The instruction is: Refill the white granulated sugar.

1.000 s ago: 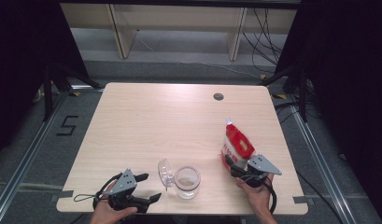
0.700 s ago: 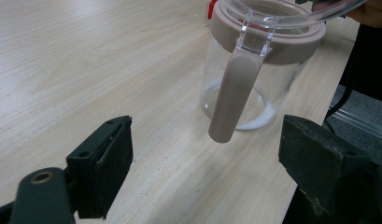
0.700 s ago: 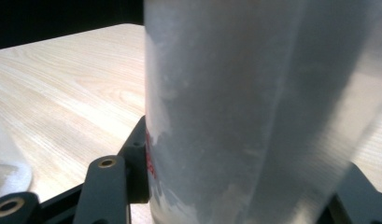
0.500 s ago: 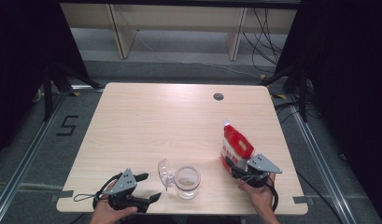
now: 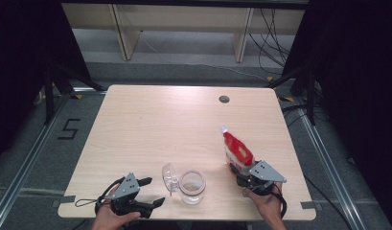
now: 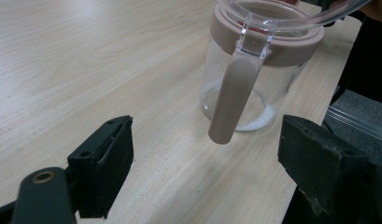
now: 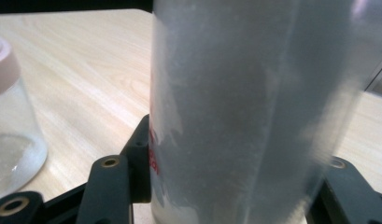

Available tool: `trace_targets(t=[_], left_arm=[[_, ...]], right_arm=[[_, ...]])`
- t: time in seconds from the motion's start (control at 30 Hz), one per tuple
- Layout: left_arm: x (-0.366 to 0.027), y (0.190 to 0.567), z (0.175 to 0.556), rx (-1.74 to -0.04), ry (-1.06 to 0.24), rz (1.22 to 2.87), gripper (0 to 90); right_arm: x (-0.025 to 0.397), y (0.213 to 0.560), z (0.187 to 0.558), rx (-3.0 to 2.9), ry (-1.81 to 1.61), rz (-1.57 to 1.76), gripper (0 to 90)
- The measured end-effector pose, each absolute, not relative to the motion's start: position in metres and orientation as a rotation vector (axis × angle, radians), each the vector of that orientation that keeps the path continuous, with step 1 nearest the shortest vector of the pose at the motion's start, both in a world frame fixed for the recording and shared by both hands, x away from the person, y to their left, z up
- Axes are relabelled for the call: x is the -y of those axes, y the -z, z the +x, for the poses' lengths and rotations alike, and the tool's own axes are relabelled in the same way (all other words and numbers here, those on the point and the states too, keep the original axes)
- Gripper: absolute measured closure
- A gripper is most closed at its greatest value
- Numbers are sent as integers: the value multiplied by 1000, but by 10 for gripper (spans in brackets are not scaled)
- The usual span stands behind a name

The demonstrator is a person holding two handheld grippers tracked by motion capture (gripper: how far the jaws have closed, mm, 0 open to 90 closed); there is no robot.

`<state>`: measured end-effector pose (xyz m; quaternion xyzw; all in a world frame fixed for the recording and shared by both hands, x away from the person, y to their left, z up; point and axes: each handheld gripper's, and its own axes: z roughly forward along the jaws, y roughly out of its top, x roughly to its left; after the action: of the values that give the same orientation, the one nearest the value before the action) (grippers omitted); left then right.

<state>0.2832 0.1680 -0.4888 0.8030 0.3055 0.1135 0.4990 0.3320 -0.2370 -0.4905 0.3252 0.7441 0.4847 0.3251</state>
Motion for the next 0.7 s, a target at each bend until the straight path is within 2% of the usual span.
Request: trace_targets(t=[0.7], left_arm=[[-169,489,284,-749,-273,1936,181]], right_arm=[[226,466,300,-1992,-976,509,463]])
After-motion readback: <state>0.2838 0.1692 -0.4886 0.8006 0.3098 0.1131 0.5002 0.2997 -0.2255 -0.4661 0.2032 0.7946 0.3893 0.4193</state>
